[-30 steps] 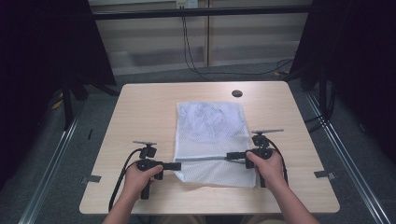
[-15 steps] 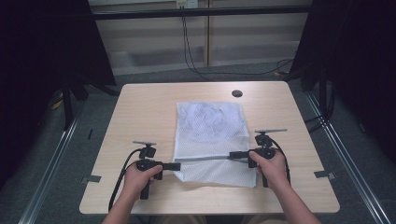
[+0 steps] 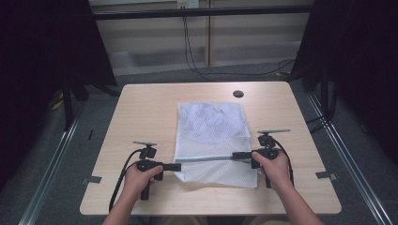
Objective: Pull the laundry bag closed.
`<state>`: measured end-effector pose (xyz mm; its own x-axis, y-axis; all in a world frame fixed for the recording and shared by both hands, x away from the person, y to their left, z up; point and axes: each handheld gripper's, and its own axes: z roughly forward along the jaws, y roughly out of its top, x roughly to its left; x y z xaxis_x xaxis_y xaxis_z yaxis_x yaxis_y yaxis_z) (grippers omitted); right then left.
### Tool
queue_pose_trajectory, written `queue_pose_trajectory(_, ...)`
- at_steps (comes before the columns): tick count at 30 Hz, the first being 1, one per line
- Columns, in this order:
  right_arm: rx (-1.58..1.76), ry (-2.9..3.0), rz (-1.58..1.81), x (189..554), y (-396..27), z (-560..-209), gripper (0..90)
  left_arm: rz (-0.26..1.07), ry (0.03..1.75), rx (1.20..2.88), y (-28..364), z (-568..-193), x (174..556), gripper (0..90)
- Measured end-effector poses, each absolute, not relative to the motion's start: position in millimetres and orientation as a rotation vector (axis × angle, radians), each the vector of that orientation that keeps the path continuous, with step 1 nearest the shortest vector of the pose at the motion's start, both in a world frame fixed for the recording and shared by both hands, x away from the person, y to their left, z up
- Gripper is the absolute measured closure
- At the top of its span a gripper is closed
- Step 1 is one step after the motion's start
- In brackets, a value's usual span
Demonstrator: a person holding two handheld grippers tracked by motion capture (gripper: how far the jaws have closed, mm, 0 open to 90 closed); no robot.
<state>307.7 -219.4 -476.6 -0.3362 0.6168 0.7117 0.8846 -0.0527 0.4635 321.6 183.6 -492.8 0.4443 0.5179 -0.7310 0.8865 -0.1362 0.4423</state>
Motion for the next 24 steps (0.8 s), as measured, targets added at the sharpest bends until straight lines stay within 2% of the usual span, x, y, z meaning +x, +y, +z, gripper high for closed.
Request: queue_pose_trajectory(24, -1.616, -1.923, -1.345, 309, -230, -477, 87.4, -0.513, 1.187, 1.812, 182, -493, 321, 88.5)
